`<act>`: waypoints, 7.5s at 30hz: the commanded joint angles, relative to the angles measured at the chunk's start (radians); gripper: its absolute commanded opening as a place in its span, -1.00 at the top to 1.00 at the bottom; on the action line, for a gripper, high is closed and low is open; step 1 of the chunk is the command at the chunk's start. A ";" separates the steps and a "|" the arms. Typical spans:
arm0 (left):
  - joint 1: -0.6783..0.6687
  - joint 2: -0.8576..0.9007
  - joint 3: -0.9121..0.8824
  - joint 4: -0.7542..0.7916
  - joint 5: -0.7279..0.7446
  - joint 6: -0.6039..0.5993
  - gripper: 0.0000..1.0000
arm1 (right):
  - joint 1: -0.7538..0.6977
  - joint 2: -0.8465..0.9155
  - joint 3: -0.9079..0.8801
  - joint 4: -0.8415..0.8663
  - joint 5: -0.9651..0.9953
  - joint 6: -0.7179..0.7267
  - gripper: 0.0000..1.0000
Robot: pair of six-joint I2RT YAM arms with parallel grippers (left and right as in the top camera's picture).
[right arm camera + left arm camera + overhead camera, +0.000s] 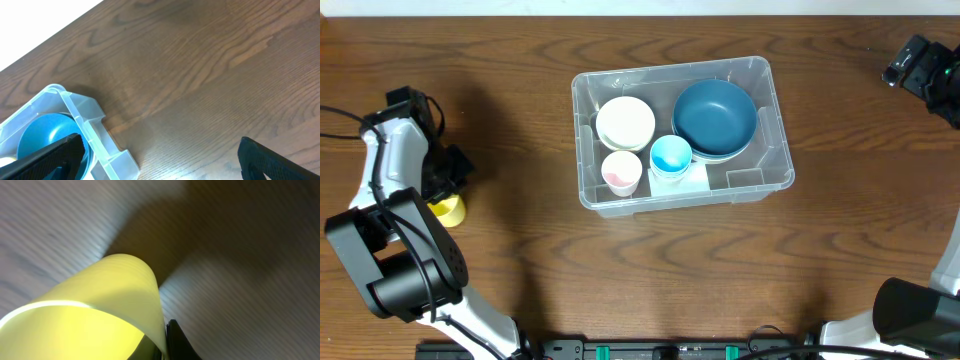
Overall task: Pack container
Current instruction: 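Grasp the rim of the yellow cup with the left gripper, then carry the yellow cup into the container and stack it on the pink cup, then release the yellow cup and move the left gripper to the last yellow cup, then grasp the rim of the last yellow cup with the left gripper, then carry the yellow cup over the container and lower it onto the yellow cup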
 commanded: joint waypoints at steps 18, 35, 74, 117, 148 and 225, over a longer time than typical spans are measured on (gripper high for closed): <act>-0.522 -0.432 0.098 0.019 0.136 0.138 0.88 | 0.002 -0.001 -0.001 0.000 0.000 0.012 -0.98; -0.874 -0.425 0.094 0.053 0.136 0.184 0.88 | 0.002 -0.001 -0.001 0.000 0.000 0.012 -0.98; -0.597 -0.408 0.299 -0.032 -0.103 0.164 -0.72 | 0.002 -0.001 -0.001 0.000 0.000 0.012 -0.98; -0.003 0.164 0.295 0.217 -0.046 0.207 -0.99 | 0.002 -0.001 -0.001 0.000 0.000 0.012 -0.98; -0.069 0.184 0.290 0.114 0.040 0.195 0.90 | 0.002 -0.001 -0.001 -0.001 0.000 0.012 -0.98; -0.934 -0.186 0.253 -0.115 0.036 0.172 0.88 | 0.002 -0.001 -0.001 -0.001 0.000 0.013 -0.98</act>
